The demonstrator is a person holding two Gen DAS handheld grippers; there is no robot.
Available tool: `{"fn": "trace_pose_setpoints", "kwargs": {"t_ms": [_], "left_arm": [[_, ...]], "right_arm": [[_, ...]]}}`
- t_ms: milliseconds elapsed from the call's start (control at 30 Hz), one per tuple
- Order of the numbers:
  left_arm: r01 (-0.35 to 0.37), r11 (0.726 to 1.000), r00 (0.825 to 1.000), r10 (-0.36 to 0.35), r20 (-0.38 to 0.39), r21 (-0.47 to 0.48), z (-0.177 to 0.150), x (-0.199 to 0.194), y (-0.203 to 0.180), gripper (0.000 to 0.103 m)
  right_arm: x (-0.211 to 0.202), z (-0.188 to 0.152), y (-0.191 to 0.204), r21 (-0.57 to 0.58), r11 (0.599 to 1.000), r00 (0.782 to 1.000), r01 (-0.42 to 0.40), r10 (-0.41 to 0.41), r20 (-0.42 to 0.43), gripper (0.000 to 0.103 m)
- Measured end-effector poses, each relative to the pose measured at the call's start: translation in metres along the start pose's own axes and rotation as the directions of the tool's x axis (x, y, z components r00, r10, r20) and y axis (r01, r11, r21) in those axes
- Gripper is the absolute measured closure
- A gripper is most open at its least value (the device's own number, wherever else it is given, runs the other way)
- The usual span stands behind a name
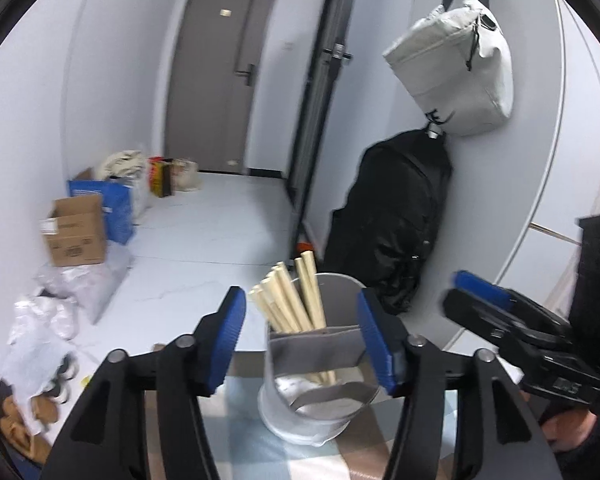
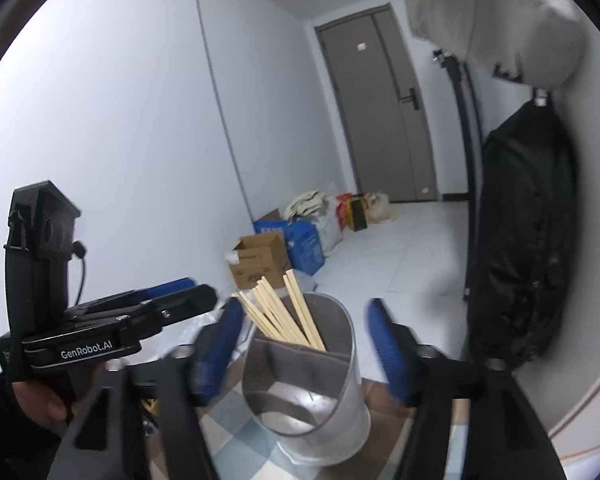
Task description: Organize utensils
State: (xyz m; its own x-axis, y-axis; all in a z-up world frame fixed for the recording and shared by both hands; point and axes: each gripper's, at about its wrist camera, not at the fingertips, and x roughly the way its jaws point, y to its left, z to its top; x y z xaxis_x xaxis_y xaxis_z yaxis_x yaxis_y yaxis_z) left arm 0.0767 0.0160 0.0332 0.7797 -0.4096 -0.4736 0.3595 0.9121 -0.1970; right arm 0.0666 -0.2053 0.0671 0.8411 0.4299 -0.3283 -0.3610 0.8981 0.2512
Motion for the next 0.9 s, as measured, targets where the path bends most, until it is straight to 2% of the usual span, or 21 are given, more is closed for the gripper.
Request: {"fn": "trace_pose_setpoints", "kwargs": {"t_ms": [33, 67, 100, 167, 300, 467, 633, 900], "left_arm": [[-0.017, 1.000, 1.000, 0.017, 0.016, -0.008, -0.002, -0.007, -0.001, 0.042], [-0.036, 0.999, 0.999, 0.036, 0.028, -0.013, -0.003, -0.013, -0.004, 0.032], [-0.060, 0.998, 0.997, 0.061, 0.037, -0.016, -0.004, -0.019, -0.006, 0.029], [-0.089, 0.996, 0.994, 0.090, 0.057, -0.018, -0.007, -0.026, -0.009, 0.025], [-0.152, 0.988, 0.986, 0.155, 0.069, -0.039, -0.013, -0.035, -0.013, 0.017], [-0.220, 0.973, 0.969, 0.226, 0.097, -0.064, -0.024, -0.045, -0.010, 0.008], [-0.260, 0.964, 0.956, 0.264, 0.128, -0.051, -0.036, -0.052, -0.011, 0.003], [-0.270, 0.963, 0.953, 0.271, 0.134, -0.020, -0.044, -0.053, -0.018, 0.003]], "right_arm": [[-0.006, -0.001, 0.003, -0.002, 1.000, 1.000, 0.004, -0.004, 0.010, 0.028], [-0.013, -0.003, 0.006, -0.007, 1.000, 1.000, 0.017, -0.017, 0.024, 0.023], [-0.018, -0.004, 0.009, -0.011, 1.000, 0.999, 0.022, -0.022, 0.032, 0.017], [-0.030, -0.007, 0.015, -0.020, 0.999, 0.997, 0.041, -0.039, 0.063, 0.014], [-0.052, -0.014, 0.024, -0.022, 0.997, 0.992, 0.075, -0.072, 0.100, 0.000], [-0.071, -0.024, 0.031, -0.033, 0.994, 0.987, 0.106, -0.101, 0.127, 0.000], [-0.081, -0.033, 0.033, -0.035, 0.992, 0.982, 0.125, -0.118, 0.148, 0.000], [-0.081, -0.042, 0.038, -0.049, 0.990, 0.978, 0.135, -0.125, 0.165, 0.000]]}}
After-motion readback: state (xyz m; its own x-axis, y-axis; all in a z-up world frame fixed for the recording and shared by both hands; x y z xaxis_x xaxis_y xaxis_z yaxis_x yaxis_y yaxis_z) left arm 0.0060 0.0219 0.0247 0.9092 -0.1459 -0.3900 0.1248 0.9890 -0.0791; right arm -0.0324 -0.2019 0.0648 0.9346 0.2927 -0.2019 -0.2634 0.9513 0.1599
